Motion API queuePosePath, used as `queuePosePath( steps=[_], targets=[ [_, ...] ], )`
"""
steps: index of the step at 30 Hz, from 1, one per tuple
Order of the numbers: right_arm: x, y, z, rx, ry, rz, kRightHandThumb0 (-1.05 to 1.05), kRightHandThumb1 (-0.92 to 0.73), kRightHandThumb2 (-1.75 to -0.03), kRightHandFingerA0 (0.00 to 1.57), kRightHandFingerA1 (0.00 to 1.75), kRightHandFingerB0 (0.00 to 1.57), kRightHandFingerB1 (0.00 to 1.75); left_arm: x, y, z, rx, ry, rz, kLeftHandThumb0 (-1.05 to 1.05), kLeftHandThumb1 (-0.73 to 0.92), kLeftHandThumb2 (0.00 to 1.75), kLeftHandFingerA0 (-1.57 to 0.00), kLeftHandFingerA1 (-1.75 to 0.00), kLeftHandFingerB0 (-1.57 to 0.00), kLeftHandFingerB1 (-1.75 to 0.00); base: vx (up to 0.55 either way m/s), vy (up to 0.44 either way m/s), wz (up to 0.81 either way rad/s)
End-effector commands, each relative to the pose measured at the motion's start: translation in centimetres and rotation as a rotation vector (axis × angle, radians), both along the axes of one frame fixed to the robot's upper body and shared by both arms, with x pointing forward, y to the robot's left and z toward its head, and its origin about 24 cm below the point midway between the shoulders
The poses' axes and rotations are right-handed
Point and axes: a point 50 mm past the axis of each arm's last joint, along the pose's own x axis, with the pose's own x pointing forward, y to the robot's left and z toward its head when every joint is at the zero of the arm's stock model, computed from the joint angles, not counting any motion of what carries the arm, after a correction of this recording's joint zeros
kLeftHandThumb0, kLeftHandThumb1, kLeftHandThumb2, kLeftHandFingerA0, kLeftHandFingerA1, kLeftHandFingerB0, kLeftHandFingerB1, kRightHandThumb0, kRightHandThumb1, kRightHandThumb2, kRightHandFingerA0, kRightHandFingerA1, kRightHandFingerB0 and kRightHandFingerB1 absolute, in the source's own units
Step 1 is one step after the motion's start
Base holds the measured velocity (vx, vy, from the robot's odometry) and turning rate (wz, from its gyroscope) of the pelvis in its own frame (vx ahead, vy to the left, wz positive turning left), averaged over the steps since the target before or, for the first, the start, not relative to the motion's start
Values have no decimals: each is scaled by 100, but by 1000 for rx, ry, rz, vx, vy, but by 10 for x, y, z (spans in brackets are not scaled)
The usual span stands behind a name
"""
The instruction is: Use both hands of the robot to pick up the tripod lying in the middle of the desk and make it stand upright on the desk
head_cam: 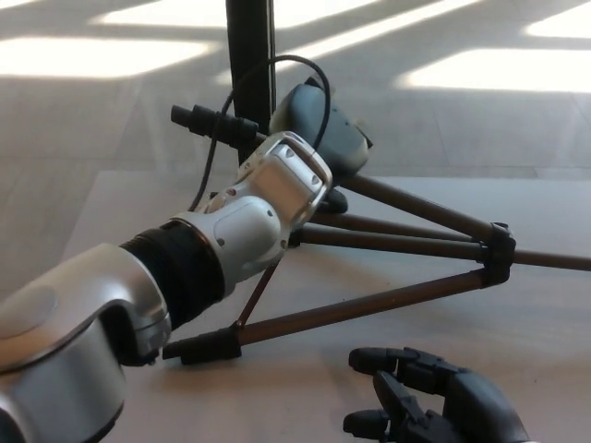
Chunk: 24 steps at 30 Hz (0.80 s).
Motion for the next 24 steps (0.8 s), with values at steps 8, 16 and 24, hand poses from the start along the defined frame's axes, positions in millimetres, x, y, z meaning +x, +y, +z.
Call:
queuePosePath(
  steps=[8, 16, 24],
  targets=[
    [3, 0, 3, -41, -27, 19, -73, -74, -62, 55, 87, 63, 49, -6, -3, -24, 36, 10, 3, -82, 44, 81, 0, -27, 0, -11, 0, 0, 0],
    [4, -1, 4, -27, -14, -22, -71, -71, -62, 56, 90, 70, 60, -6, -7, -34, -71, -51, -123, -59, 56, 56, -42, -56, -12, -39, 0, 0, 0],
    [4, -1, 3, -46, -11, -35, -70, -71, -62, 58, 96, 65, 55, -12, -12, -43, -238, -81, -270, -34, 61, 58, -99, -155, -65, -53, 0, 0, 0]
  ],
)
